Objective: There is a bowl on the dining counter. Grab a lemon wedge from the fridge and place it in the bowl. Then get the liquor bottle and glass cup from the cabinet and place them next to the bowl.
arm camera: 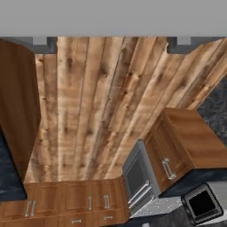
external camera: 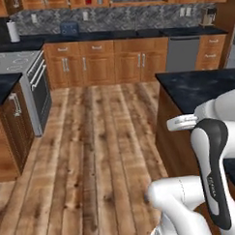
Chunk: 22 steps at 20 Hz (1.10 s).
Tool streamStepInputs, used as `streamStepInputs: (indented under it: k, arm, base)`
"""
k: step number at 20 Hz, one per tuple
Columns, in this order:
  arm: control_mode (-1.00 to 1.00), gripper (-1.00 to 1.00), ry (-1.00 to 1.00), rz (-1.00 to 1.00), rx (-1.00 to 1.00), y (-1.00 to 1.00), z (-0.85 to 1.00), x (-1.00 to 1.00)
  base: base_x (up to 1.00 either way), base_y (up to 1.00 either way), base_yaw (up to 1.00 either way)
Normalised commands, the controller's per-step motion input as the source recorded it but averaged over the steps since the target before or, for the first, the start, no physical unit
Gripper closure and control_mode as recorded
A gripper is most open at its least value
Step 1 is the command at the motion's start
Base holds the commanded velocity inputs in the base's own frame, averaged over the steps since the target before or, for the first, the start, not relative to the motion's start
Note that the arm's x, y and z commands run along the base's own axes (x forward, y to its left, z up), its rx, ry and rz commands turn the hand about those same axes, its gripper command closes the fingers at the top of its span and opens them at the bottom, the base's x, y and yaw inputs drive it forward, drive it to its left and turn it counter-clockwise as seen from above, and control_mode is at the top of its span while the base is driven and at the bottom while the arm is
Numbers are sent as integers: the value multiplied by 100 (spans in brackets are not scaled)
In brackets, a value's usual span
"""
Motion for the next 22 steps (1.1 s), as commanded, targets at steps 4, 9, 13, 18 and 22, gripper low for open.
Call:
streamStepInputs:
  k: [4, 9, 13, 18, 22]
  arm:
    - [100, -100, 0, 0, 0, 0, 0, 0]
    - [100, -100, 0, 0, 0, 0, 0, 0]
    - [100, -100, 0, 0, 0, 0, 0, 0]
    - [100, -100, 0, 0, 0, 0, 0, 0]
    - [100, -100, 0, 0, 0, 0, 0, 0]
  base:
    - [100, 77, -8]
    - [100, 25, -21]
    - [100, 10, -22]
    - [100, 19, -17]
    - [100, 31, -11]
